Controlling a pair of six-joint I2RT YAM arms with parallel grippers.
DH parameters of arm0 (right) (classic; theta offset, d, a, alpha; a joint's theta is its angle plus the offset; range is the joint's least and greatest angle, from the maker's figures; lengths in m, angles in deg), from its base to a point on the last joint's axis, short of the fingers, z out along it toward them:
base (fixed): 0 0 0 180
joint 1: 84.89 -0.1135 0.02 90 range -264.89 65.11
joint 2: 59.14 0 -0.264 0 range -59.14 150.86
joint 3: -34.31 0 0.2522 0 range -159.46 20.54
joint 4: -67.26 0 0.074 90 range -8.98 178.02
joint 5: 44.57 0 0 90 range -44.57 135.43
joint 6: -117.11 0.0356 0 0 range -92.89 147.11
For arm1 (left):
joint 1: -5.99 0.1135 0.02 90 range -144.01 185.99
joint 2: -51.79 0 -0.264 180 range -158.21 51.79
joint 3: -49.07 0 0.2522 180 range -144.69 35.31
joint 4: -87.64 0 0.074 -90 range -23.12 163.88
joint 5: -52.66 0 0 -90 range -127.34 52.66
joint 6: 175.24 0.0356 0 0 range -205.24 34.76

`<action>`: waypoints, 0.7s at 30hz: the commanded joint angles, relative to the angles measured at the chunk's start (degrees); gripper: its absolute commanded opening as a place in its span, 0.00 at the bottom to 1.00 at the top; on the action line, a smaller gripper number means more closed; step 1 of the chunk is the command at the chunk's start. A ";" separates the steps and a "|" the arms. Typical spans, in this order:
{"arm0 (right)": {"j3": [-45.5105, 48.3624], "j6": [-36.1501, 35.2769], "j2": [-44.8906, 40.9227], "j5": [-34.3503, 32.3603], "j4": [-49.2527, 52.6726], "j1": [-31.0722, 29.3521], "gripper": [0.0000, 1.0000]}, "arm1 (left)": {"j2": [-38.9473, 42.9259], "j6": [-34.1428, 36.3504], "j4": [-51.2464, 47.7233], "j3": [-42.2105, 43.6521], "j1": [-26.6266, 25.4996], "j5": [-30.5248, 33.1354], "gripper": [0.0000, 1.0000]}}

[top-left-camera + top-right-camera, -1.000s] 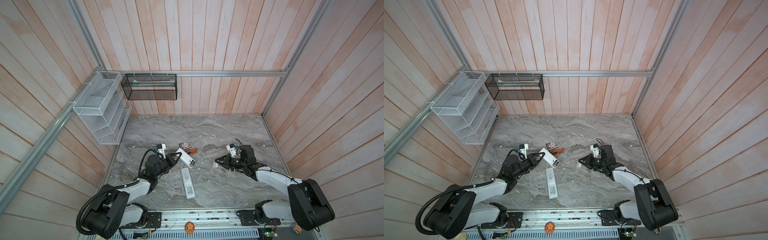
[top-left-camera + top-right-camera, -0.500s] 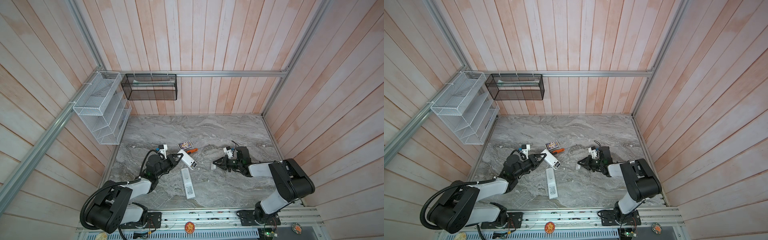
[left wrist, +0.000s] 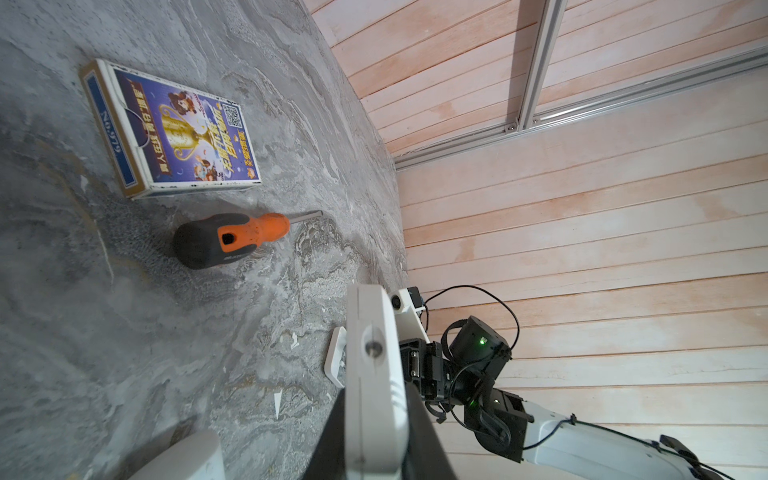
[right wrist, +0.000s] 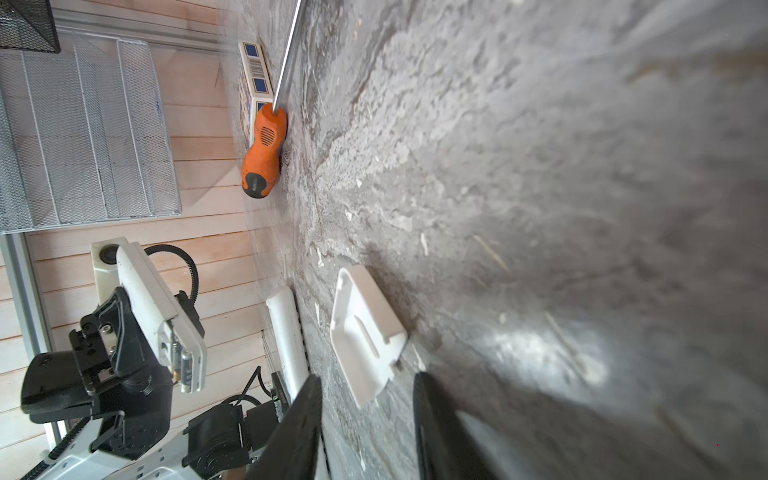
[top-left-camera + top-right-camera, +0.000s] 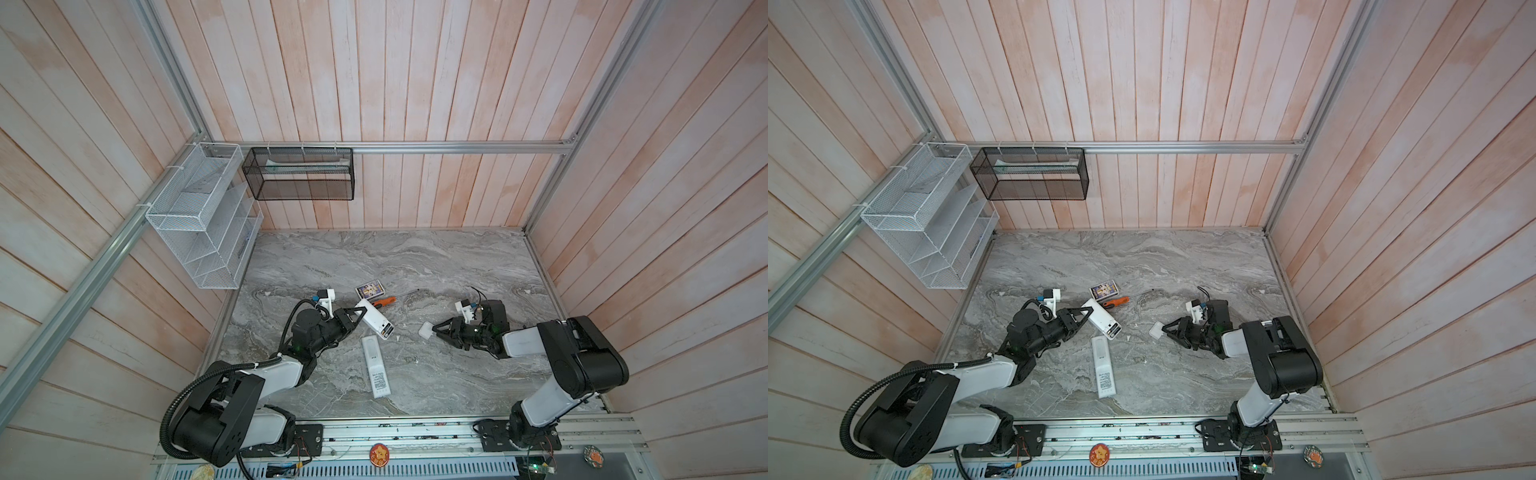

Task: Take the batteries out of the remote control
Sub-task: 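Lower the opened remote with the left gripper while the right reaches for the screwdriver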

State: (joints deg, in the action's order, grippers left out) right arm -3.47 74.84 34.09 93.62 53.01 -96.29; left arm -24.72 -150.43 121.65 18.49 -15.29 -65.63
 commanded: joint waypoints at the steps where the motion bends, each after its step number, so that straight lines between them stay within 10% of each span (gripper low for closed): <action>1: 0.17 -2.73 -3.40 -1.38 4.32 0.59 0.40 | 0.39 0.01 1.98 -0.76 0.36 -0.84 0.00; 13: -10.57 -12.80 -17.54 -7.45 27.93 -0.67 0.54 | 0.30 -0.28 2.65 -0.04 0.36 -0.71 0.00; 21: -21.13 -21.87 -13.17 -13.61 37.86 -12.59 0.65 | -0.45 -0.65 2.74 -0.44 0.11 -0.87 0.00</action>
State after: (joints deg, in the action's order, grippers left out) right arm -21.26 58.34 18.75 83.93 84.00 -105.44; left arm -24.72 -150.93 121.87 18.49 -15.29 -65.66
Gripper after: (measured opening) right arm 0.646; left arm 0.188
